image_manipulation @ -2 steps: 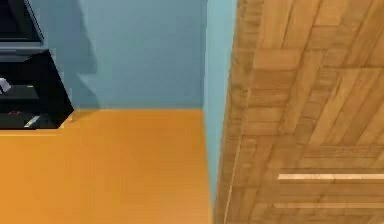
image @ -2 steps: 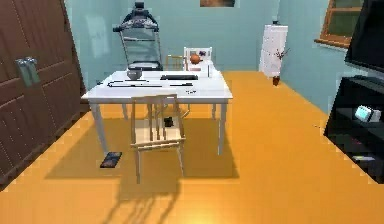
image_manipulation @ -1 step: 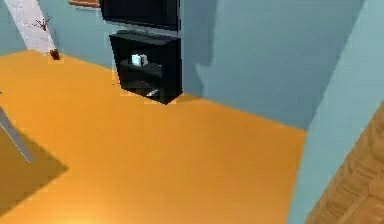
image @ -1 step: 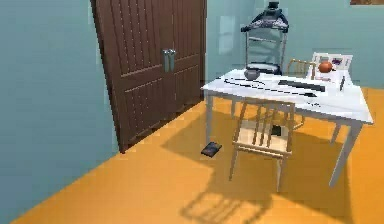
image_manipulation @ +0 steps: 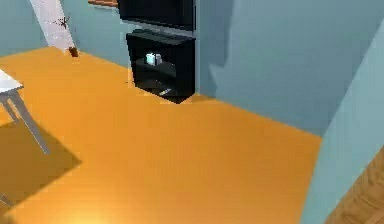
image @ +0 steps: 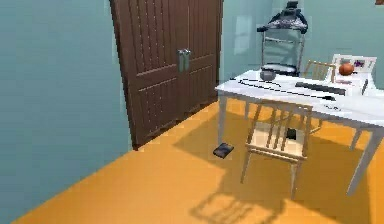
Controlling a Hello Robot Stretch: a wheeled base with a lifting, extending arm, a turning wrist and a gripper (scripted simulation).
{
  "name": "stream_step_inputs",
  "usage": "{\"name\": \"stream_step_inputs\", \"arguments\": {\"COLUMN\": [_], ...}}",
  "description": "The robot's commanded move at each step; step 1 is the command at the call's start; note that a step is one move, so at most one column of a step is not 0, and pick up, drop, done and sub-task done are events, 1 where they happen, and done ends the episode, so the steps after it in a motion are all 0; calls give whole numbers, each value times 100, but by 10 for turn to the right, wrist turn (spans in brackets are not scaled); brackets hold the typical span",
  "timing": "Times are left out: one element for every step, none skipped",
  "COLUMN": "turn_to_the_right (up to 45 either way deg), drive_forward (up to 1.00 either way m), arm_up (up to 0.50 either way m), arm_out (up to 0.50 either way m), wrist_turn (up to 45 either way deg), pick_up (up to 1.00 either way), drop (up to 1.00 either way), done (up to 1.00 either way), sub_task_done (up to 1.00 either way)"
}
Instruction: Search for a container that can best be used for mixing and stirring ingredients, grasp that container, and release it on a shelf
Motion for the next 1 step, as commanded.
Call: {"name": "stream_step_inputs", "arguments": {"turn_to_the_right": [0], "drive_forward": [100], "arm_up": [0], "arm_out": [0], "wrist_turn": [0], "pick_up": [0], "drop": [0], "done": [0], "sub_task_done": [0]}}
